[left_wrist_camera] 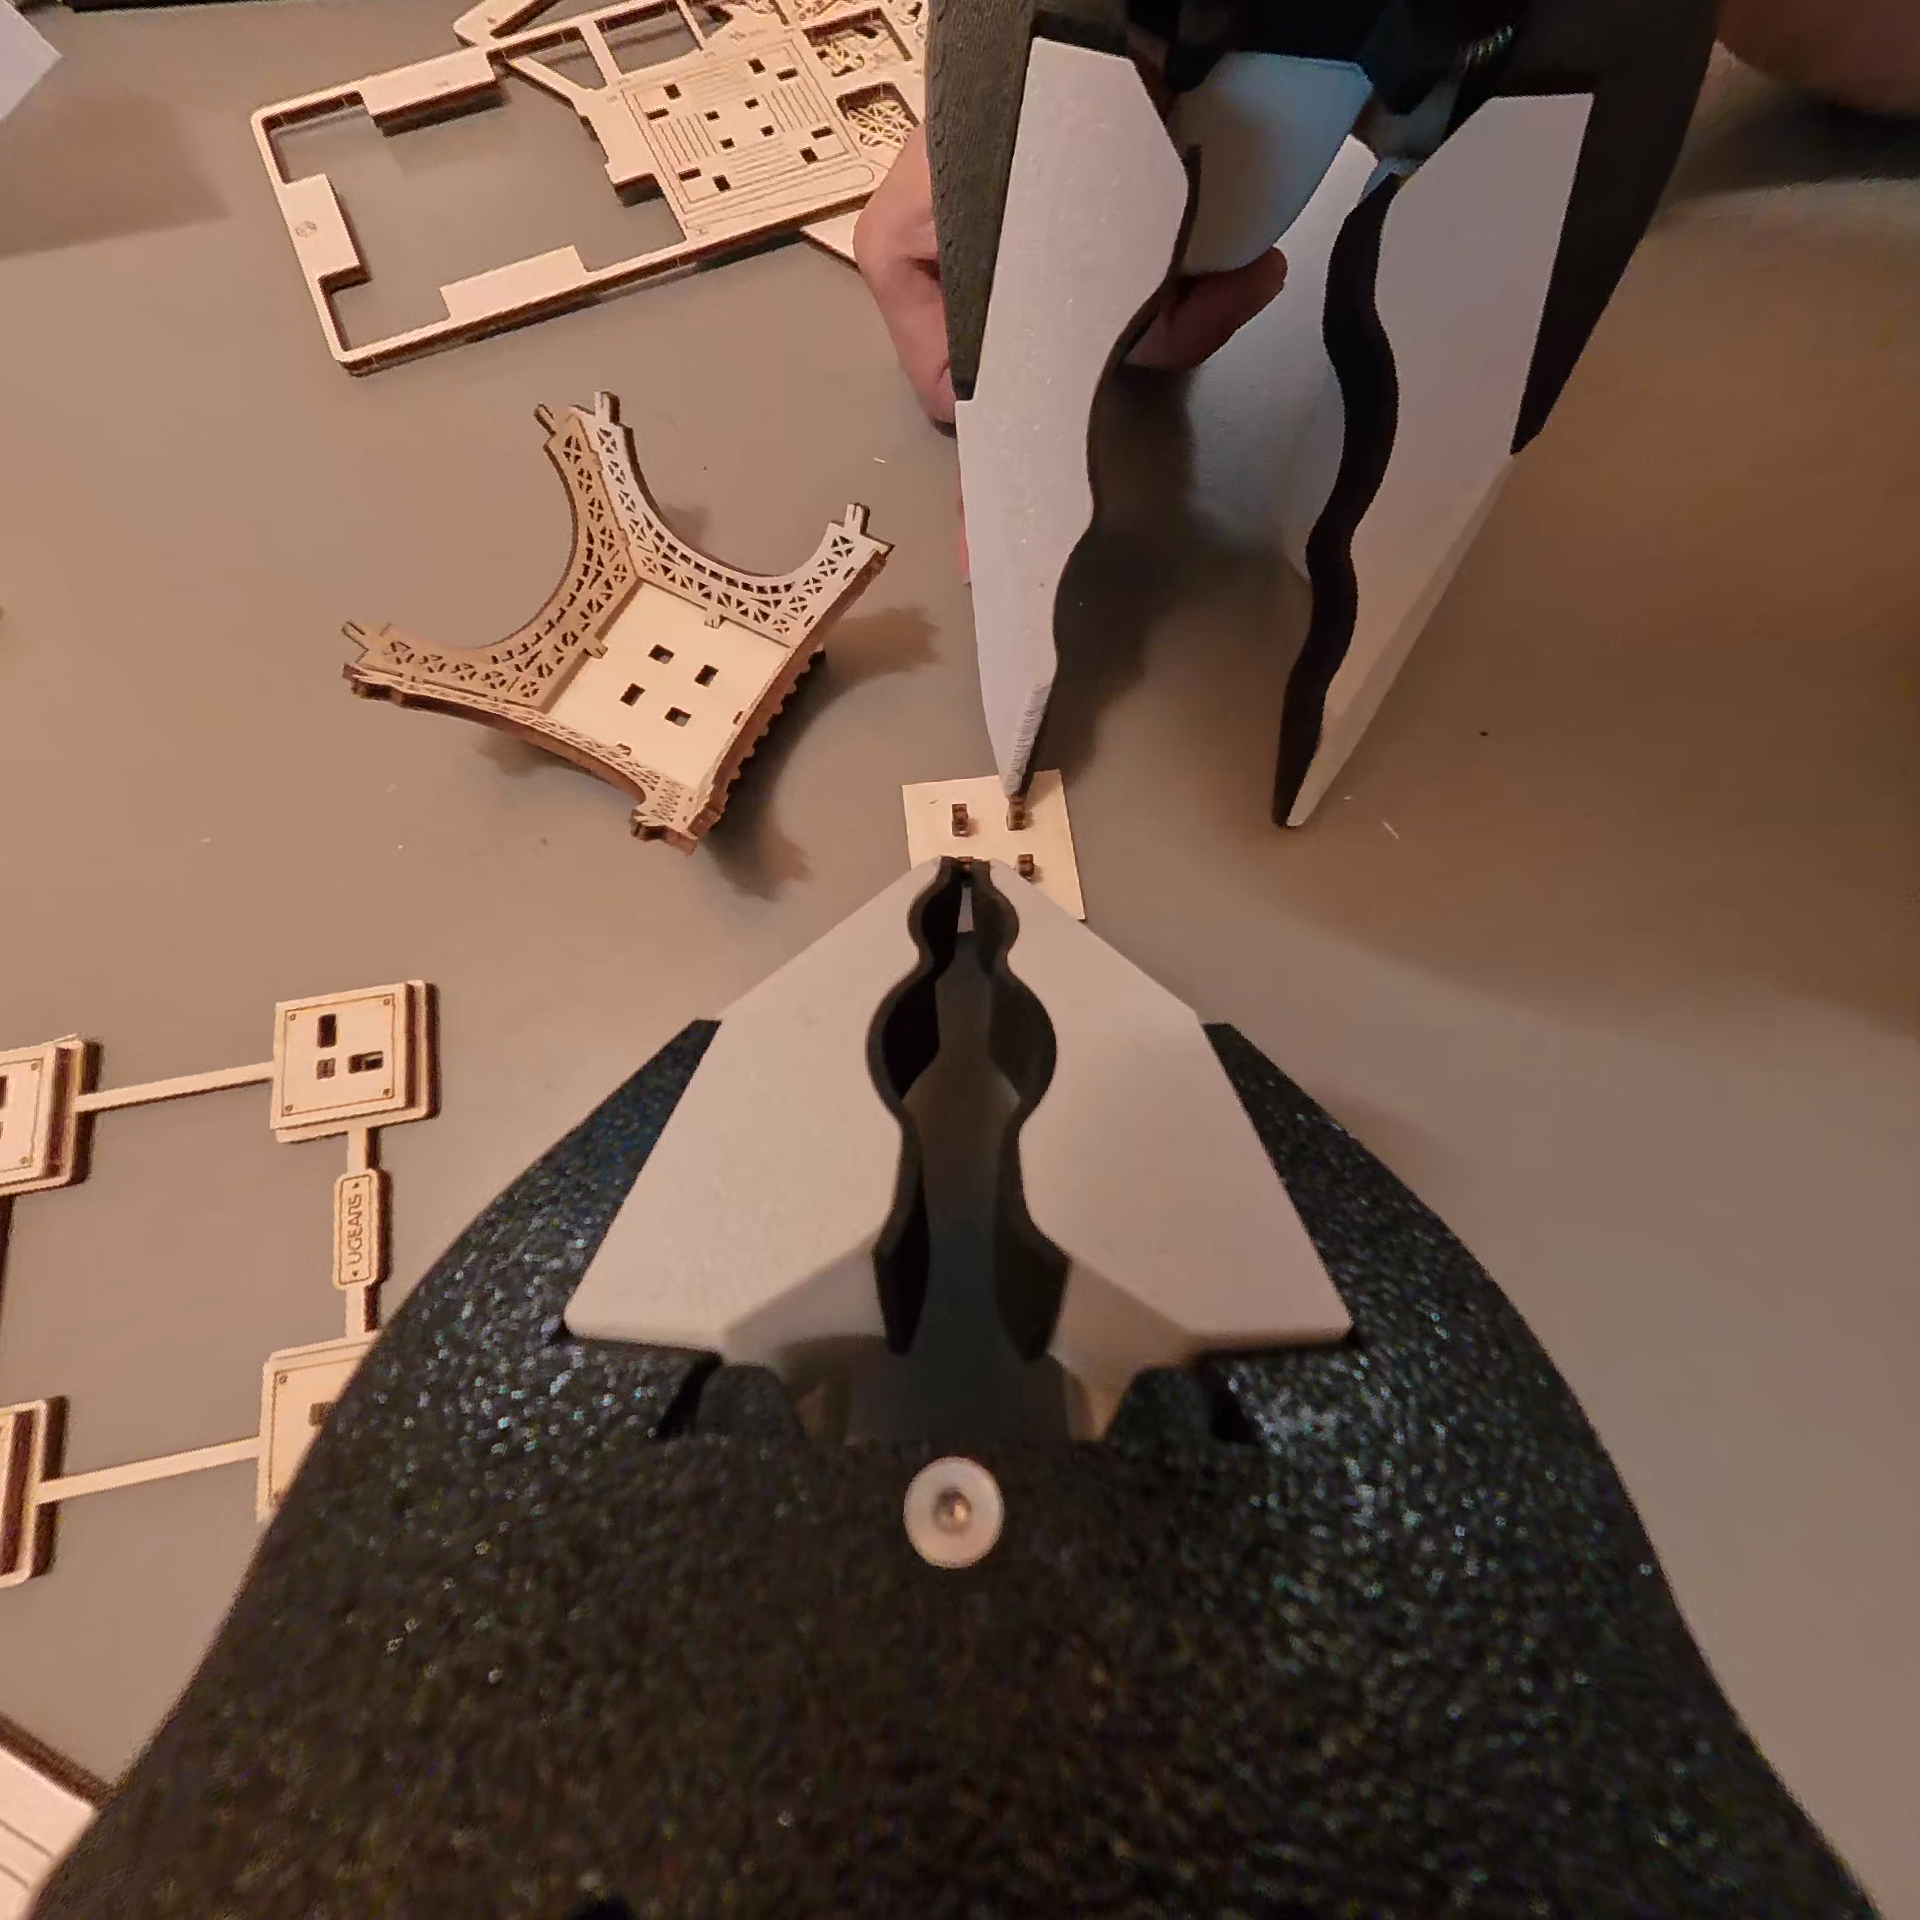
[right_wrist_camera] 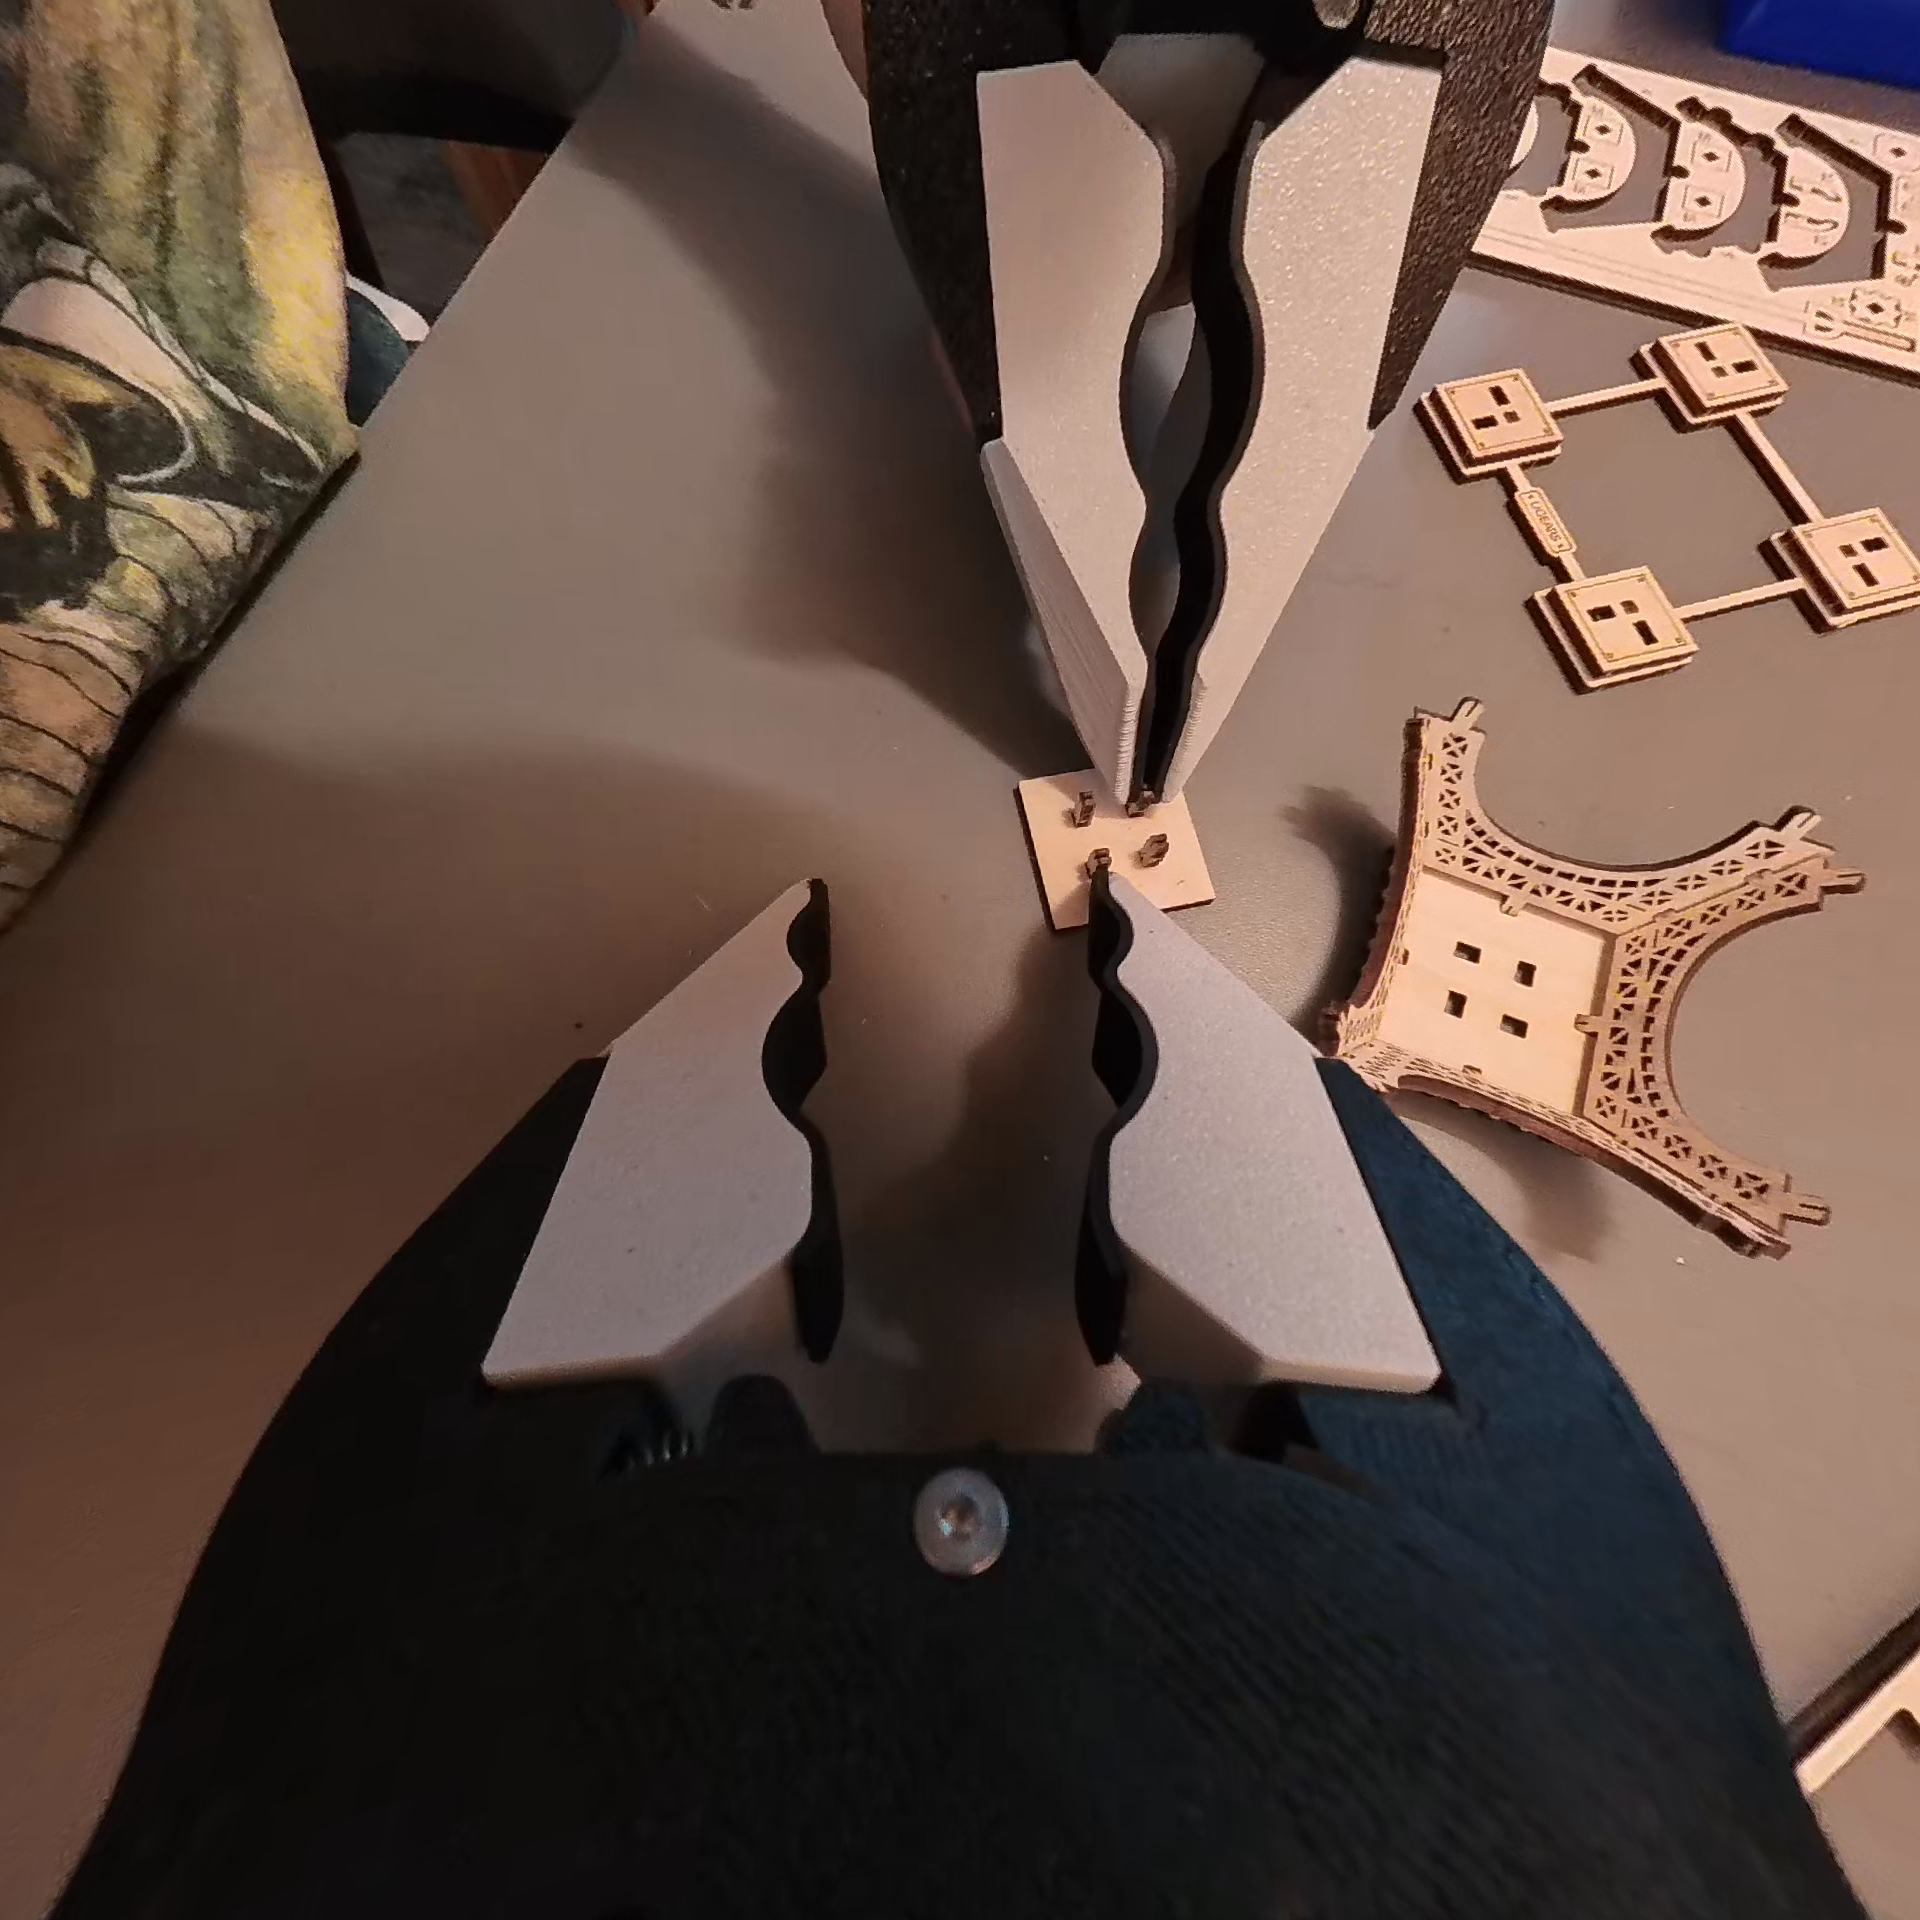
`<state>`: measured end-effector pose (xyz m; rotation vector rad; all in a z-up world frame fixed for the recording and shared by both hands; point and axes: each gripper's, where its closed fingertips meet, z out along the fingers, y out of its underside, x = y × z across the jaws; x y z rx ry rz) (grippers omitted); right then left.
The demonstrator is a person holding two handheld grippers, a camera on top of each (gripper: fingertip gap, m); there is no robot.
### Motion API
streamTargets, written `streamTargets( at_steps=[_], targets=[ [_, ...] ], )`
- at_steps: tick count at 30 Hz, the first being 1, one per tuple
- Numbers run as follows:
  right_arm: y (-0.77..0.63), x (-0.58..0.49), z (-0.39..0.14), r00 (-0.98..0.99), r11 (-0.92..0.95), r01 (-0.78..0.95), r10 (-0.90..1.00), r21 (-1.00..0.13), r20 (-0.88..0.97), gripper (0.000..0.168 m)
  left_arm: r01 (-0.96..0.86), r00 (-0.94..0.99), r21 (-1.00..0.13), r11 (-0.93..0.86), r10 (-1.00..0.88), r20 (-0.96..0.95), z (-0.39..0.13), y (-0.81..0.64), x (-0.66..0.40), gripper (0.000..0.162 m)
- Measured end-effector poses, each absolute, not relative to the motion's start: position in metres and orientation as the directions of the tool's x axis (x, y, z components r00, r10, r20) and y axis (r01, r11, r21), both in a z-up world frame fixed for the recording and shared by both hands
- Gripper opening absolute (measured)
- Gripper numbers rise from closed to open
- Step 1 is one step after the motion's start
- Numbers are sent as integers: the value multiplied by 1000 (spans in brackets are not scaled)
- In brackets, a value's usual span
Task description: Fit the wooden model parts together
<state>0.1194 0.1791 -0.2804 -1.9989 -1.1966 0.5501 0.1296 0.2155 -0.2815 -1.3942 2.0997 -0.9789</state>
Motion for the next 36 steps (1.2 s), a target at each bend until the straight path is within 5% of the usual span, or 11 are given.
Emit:
streamTargets(
  at_steps=[36],
  targets=[
    [181, 120, -281, 478, -310, 560, 878, -769, -6, 48, -611, -397, -737, 288, -917, -29, -283, 217, 125, 1]
  ],
)
